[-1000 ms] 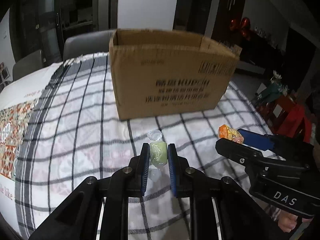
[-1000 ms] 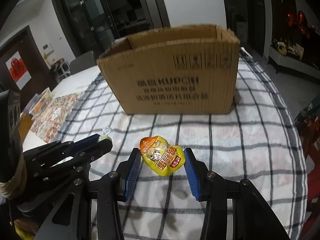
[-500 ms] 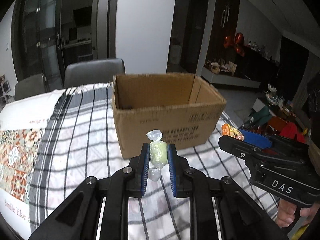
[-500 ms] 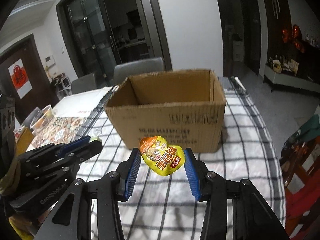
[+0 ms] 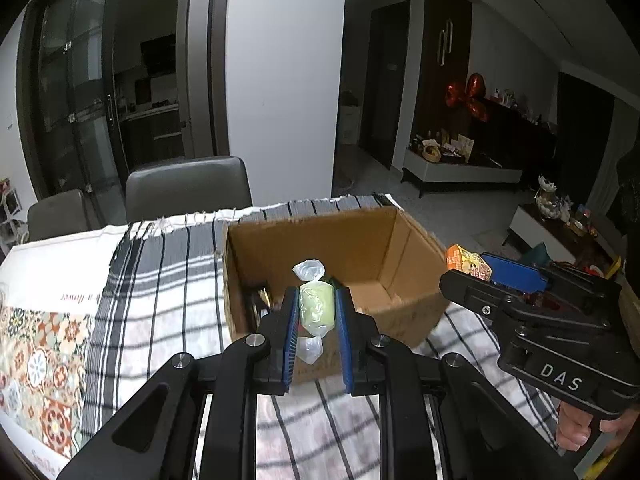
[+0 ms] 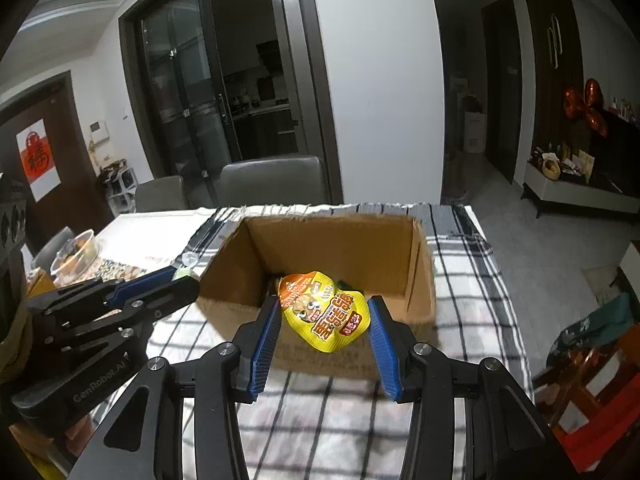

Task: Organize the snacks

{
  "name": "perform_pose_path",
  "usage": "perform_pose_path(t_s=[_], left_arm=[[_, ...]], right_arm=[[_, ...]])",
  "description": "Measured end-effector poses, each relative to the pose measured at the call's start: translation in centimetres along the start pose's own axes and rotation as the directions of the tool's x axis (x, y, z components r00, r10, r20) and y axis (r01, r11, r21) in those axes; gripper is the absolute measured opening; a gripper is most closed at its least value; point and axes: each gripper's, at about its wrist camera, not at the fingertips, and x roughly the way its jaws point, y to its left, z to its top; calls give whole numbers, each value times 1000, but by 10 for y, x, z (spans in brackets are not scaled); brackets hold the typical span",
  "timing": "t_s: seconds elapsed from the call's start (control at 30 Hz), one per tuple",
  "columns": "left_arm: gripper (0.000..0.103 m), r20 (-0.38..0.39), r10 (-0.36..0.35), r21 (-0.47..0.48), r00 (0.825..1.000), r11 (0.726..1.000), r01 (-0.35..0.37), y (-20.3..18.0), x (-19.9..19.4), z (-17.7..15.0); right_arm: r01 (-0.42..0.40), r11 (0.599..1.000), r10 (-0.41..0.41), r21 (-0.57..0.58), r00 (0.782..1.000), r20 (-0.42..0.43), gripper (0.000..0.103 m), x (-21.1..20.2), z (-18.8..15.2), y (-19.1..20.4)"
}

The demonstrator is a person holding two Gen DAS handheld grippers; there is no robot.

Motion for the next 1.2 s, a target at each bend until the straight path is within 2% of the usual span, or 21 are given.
perform_pose_path(t_s=[0.3,0.4,0.47,0.5,0.53,0.57,0.67,0.73,0.87,1.1,1.2], left_arm=[[19,-26,-11,-11,1000,1000,11,4,39,30],[19,-27,14,-4,1000,1000,-14,4,49,38],[25,-21,28,1,999,1000,-28,4,53,42],[37,-24,38,6,999,999,-38,5,55,43],[43,-23,47,7,999,999,-47,6,55,43],[43,-17,55,5,998,998,-55,7,54,43],[43,-11,71,2,997,997,-71,9,50,39],[45,-5,83,5,996,996,-83,7,43,34],[46,-1,114,13,993,993,-114,5,30,24],[52,51,119,16,992,993,-120,-5,-23,2],[56,78,125,39,989,991,-128,-14,-48,-8]], right_arm=[[37,999,-37,-6,999,-25,45,32,36,-17],[52,999,-52,-3,998,-32,45,41,43,-19],[64,998,-64,-7,997,-43,46,47,46,-21],[71,997,-72,-7,996,-44,46,48,46,-21],[81,997,-81,-7,995,-53,46,50,47,-21],[89,996,-89,-6,994,-64,46,52,47,-22],[99,995,-98,4,992,-78,47,50,42,-26],[102,995,-102,1,991,-82,51,46,38,-26],[115,993,-115,-20,992,-52,54,26,26,-20],[101,995,-101,-4,995,-20,55,-23,3,-11],[99,995,-99,0,995,-4,60,-46,-9,-5]])
